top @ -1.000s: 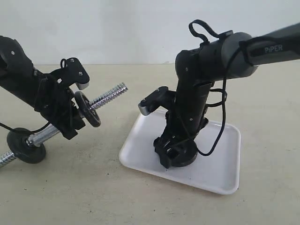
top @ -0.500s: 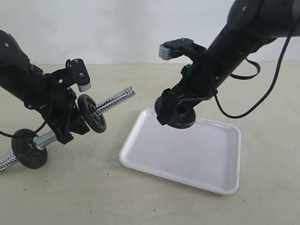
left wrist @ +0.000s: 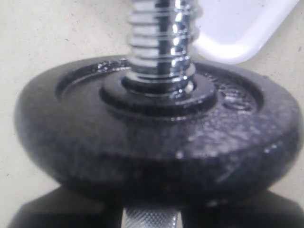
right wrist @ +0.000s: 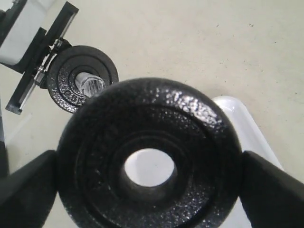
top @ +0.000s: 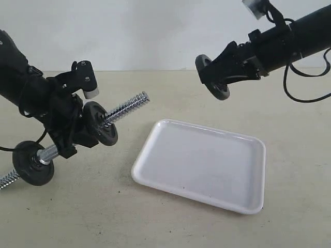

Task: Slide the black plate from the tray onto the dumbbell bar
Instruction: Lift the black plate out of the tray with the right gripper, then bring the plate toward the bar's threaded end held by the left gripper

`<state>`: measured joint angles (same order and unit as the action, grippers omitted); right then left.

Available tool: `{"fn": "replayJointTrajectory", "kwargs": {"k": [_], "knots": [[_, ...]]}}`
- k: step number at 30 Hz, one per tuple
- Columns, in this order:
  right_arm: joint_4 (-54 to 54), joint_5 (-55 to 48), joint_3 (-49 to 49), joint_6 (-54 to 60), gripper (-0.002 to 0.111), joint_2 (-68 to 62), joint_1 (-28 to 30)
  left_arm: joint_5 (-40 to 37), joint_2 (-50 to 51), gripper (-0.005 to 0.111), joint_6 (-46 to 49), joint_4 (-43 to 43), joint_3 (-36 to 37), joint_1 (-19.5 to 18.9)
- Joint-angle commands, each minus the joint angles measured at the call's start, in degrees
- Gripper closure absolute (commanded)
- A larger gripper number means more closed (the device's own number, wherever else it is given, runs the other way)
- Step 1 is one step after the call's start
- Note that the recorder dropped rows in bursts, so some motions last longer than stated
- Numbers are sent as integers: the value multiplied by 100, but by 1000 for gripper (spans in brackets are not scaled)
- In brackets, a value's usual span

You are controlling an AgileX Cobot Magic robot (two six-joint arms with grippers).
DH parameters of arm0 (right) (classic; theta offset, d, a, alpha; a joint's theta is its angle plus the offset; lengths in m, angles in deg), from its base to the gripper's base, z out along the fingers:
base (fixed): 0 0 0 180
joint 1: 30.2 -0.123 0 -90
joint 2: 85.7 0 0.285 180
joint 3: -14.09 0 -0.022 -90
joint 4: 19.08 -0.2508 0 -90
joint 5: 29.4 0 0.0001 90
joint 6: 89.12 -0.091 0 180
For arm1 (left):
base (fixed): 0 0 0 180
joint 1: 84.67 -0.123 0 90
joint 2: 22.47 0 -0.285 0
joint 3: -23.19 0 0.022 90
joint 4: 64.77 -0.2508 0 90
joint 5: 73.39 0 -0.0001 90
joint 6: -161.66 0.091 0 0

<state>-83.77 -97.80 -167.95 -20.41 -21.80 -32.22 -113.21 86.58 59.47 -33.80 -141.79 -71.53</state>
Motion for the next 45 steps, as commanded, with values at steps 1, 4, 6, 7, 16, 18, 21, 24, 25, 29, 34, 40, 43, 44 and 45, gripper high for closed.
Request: {"fn": "replayJointTrajectory", "kwargs": {"k": [1, 4, 6, 7, 16, 18, 21, 24, 25, 29, 34, 40, 43, 44, 45], "knots": [[-480, -156, -35, -52, 107, 163, 26, 36, -325, 102, 68, 593, -134, 8], [-480, -156, -35, -230, 107, 163, 26, 33, -325, 102, 264, 951, -134, 8], [-480, -156, -35, -400, 107, 163, 5, 10, -325, 102, 564, 1311, -134, 8], [-458, -156, -35, -441, 107, 163, -36, 10, -325, 102, 676, 1459, -134, 8], [-384, -156, -12, -660, 107, 163, -641, -82, -325, 102, 1223, 2030, -134, 8], [-395, -156, -12, -687, 107, 163, -781, -92, -325, 102, 1223, 2030, -134, 8], [-405, -156, -12, -687, 107, 163, -922, -92, -325, 102, 1223, 2030, -134, 8], [-422, -156, -12, -687, 107, 163, -997, -126, -325, 102, 1223, 2030, -134, 8], [-482, -156, -12, -687, 107, 163, -997, -173, -325, 102, 1223, 2030, -134, 8], [-616, -156, -12, -687, 107, 163, -997, -219, -325, 102, 1265, 2091, -134, 8], [-658, -156, -12, -687, 107, 163, -997, -537, -325, 102, 1608, 2439, -134, 8], [-658, -156, -12, -687, 107, 163, -997, -666, -325, 102, 1782, 2708, -134, 8], [-658, -156, -12, -687, 107, 163, -997, -716, -325, 102, 1782, 2708, -134, 8], [-658, -156, -12, -687, 107, 163, -997, -746, -325, 102, 1782, 2708, -134, 8], [-667, -156, -12, -687, 107, 163, -997, -774, -325, 102, 1782, 2708, -134, 8]]}}
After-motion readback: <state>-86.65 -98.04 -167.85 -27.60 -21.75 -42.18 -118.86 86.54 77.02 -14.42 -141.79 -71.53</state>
